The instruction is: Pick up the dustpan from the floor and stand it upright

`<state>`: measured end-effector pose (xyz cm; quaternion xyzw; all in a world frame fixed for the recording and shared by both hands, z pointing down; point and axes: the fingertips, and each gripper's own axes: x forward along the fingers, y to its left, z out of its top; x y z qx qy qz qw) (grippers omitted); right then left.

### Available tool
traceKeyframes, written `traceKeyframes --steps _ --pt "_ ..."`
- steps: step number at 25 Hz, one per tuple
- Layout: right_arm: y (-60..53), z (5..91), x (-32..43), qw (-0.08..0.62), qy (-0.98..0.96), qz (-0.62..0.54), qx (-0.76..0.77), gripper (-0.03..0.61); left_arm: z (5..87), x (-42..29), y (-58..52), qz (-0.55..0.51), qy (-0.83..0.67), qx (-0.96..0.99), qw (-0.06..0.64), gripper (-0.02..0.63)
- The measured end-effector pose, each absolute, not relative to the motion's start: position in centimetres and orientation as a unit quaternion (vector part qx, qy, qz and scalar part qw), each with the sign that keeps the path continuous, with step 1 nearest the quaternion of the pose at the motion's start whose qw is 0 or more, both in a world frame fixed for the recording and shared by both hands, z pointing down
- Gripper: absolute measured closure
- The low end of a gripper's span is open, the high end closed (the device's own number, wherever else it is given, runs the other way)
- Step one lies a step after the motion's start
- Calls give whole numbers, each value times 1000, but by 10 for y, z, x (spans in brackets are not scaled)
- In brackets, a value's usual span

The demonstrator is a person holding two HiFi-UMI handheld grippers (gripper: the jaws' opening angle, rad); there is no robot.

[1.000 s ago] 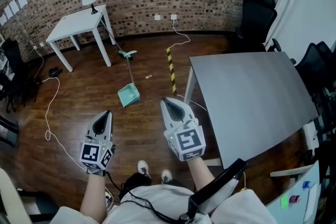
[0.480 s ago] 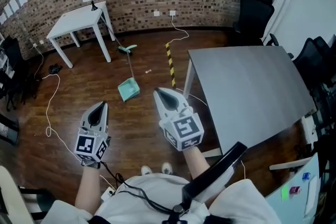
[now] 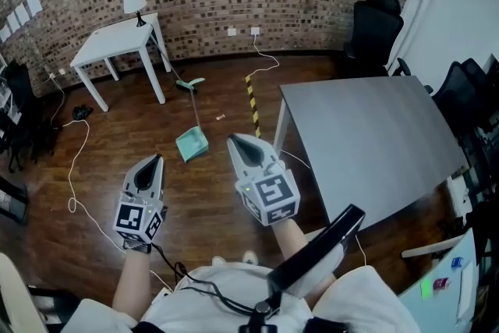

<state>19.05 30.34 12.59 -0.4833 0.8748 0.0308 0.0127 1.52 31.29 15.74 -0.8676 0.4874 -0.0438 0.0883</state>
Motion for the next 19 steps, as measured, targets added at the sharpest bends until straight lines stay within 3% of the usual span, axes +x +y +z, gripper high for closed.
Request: traceKeyframes --steps 19 --pt "289 127 190 8 871 40 -490 600 163 17 298 -42 478 -872 92 601"
